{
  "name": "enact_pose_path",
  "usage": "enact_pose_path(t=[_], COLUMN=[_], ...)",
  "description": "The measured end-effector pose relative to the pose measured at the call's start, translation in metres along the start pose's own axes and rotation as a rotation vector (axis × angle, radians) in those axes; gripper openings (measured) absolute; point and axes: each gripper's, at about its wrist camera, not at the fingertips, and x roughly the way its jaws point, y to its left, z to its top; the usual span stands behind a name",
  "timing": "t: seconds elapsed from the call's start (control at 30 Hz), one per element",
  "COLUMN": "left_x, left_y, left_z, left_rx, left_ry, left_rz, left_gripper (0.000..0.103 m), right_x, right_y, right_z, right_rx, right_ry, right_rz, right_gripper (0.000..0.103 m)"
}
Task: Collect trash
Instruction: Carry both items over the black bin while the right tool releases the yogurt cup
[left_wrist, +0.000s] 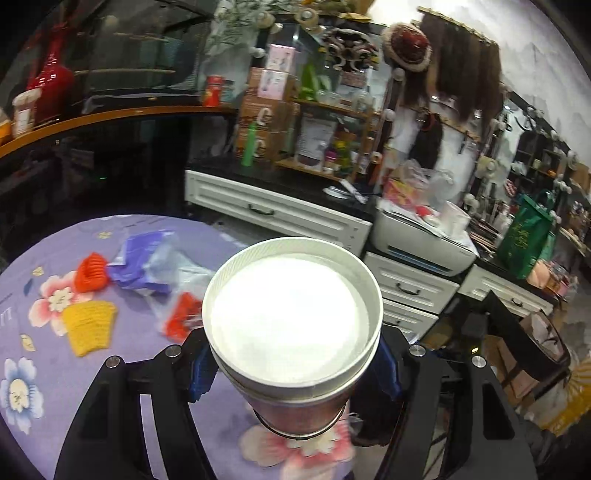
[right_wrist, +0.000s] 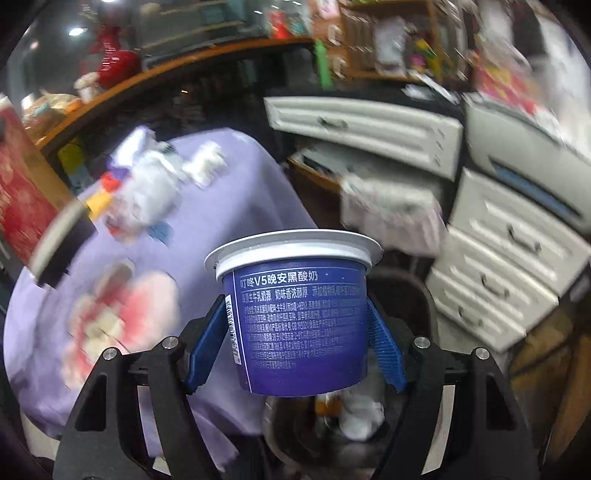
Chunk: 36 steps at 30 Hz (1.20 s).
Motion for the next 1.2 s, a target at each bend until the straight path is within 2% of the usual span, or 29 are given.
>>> enact_pose_path(t=[0.17, 0.47, 0.57, 0.9, 1.2], left_x=[0.033, 0.106, 0.126, 0.182, 0.224], left_y=[-0.047, -0.103, -0.114, -0.138, -0.152], left_z=[0.001, -0.020, -0.030, -0.074, -0.123], left_rx=[0.051, 0.074, 0.091, 0.126, 0.154], left_ry=[0.027, 0.122, 0.154, 0.264, 0.375], left_rz=[-0.075, -0.121, -0.114, -0.074, -0.050], left_gripper=[0.068, 0.068, 0.068, 0.068, 0.068], right_x=[0.030, 0.095, 0.103, 0.059, 0.004], right_y=[-0.029, -0.055, -0.059, -0.090, -0.108], right_z=[-0.031, -0.073, -0.083, -0.102, -0.119], right_rx=[0.053, 0.134, 0.135, 0.221, 0.242], right_ry=[0.103, 0.256, 0.284, 0.210, 0.118], right_rz=[-0.044, -0.055, -0.084, -0.123, -0.214], right_gripper=[0.072, 0.074, 0.084, 0.084, 0.084])
